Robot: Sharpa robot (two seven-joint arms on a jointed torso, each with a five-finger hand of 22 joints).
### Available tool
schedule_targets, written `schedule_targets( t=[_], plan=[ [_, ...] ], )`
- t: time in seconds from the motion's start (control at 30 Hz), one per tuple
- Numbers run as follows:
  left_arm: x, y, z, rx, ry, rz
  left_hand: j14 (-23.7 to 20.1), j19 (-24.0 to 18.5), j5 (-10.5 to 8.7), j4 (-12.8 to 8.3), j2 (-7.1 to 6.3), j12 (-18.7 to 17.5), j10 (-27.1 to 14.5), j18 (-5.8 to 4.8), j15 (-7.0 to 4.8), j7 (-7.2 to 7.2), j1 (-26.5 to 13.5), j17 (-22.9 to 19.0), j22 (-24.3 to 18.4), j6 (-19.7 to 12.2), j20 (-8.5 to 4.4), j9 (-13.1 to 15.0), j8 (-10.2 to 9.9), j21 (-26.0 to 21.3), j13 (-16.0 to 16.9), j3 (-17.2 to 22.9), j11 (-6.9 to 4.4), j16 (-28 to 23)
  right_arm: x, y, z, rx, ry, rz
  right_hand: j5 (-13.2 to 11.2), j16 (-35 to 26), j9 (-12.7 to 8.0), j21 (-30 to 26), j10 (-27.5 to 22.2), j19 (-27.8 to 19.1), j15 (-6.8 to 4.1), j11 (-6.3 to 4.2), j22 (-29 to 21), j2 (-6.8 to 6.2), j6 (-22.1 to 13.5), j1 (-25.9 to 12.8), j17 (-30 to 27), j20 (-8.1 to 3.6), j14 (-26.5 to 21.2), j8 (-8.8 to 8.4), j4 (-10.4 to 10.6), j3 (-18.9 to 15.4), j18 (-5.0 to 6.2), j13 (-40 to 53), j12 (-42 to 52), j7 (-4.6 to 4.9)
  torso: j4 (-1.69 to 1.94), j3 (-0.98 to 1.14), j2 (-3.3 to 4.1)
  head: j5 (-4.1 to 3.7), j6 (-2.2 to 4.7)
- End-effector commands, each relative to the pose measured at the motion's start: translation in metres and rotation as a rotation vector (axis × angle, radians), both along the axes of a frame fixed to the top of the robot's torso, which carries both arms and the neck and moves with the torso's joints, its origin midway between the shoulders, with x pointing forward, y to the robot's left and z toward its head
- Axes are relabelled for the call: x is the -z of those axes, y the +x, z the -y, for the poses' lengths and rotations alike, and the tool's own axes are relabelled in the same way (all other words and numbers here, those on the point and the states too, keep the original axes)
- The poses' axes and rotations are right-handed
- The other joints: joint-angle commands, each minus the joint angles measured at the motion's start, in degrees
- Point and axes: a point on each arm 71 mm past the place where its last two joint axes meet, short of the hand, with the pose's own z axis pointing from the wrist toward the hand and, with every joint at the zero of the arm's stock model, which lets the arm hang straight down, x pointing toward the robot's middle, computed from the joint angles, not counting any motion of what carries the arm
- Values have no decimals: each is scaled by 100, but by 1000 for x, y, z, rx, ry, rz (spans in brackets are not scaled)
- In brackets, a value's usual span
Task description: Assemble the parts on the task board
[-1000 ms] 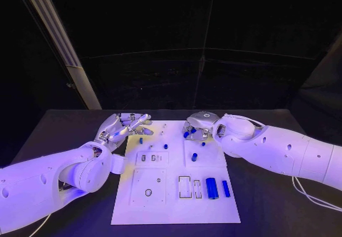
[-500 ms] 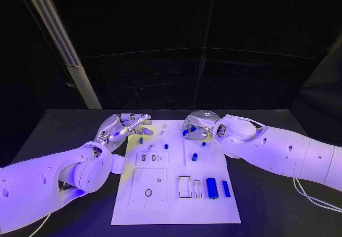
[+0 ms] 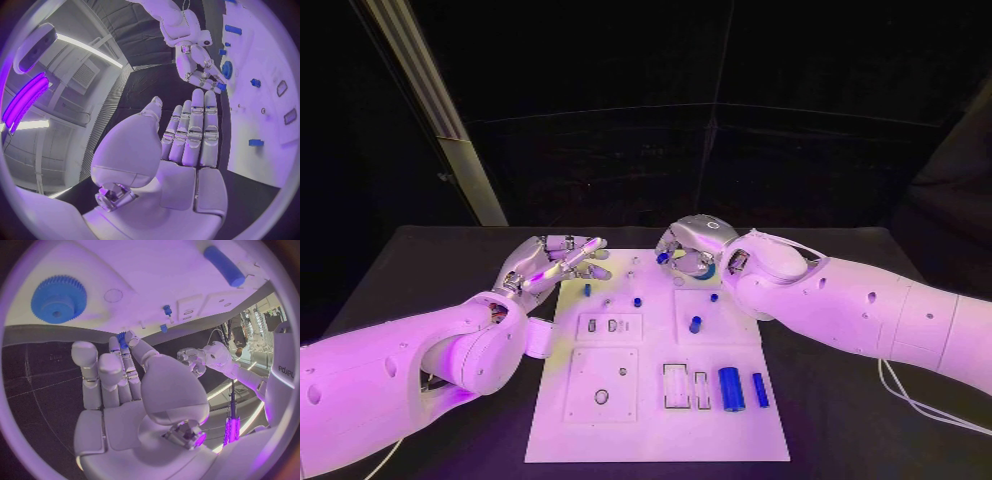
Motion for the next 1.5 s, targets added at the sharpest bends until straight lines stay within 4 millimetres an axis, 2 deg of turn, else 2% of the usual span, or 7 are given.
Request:
schedule_targets(
  t=[0.03, 0.2, 0.23, 0.37, 0.47, 0.6, 1.5],
  plan=[
    [-1, 0, 2, 21, -3, 6, -18, 25, -24, -40, 51, -21, 11, 36, 19, 44, 34, 9, -7, 16, 30, -9, -28, -30, -3, 15, 16, -34, -4, 5, -5, 15, 36, 16, 5, 29, 55, 22, 10, -14, -41, 21, 8, -33, 56, -40, 1, -24, 8, -31, 162, 199, -86, -6, -31, -29, 16, -3, 13, 9, 17],
    [-1, 0, 3, 23, -3, 6, -18, 25, -24, -41, 52, -22, 11, 36, 19, 44, 36, 10, -7, 16, 30, -9, -29, -31, -3, 16, 16, -35, -3, 10, -17, 12, 32, 17, 8, 38, 52, 29, -6, -21, -36, 28, 11, -60, 46, -54, 4, -20, 5, -45, 173, 234, -87, -10, -42, -22, 15, -9, 12, 21, 25],
    [-2, 0, 3, 23, -3, 6, -18, 25, -24, -41, 52, -22, 11, 36, 19, 44, 36, 10, -7, 16, 30, -9, -29, -31, -3, 16, 16, -35, -2, 11, -19, 12, 29, 17, 8, 38, 51, 30, -8, -22, -35, 29, 10, -63, 45, -55, 4, -19, 5, -47, 174, 237, -86, -10, -43, -21, 4, -2, 9, 32, 22],
    [-2, 1, 3, 23, -3, 7, -18, 25, -24, -41, 52, -22, 11, 36, 19, 44, 36, 10, -7, 16, 30, -9, -29, -31, -3, 16, 16, -35, 0, 15, -26, 11, 17, 8, 7, 47, 49, 37, -24, -27, -30, 37, 17, -84, 36, -72, 9, -15, 4, -59, 190, 266, -87, -14, -49, -14, 8, -2, 13, 32, 22],
    [-2, 1, 3, 22, -3, 7, -19, 25, -24, -45, 54, -26, 10, 36, 20, 43, 40, 14, -9, 15, 31, -9, -32, -32, -4, 18, 16, -39, 2, 19, -30, 13, 9, 1, 6, 53, 48, 41, -31, -29, -27, 40, 20, -90, 32, -79, 14, -12, 4, -64, 198, 280, -87, -16, -51, -12, 16, -5, 20, 23, 24],
    [-4, 1, 3, 23, -3, 10, -19, 25, -24, -45, 54, -26, 10, 36, 20, 43, 40, 14, -9, 15, 31, -9, -32, -32, -4, 18, 16, -39, 3, 22, -34, 15, 0, -5, 6, 60, 46, 45, -40, -32, -24, 43, 24, -99, 28, -86, 21, -9, 4, -71, 208, 299, -88, -18, -53, -9, 7, -10, 35, 29, 42],
    [-5, 1, 5, 29, -4, 11, -19, 25, -24, -45, 54, -26, 10, 36, 20, 43, 40, 14, -9, 15, 31, -9, -32, -32, -4, 18, 16, -39, 8, 26, -51, 16, -58, -37, -33, 70, 34, 44, -132, -81, 1, 72, -6, -203, -28, -161, -4, 13, -13, -117, 291, 393, -80, -36, -65, 18, 4, -16, 43, 51, -28]
  ],
)
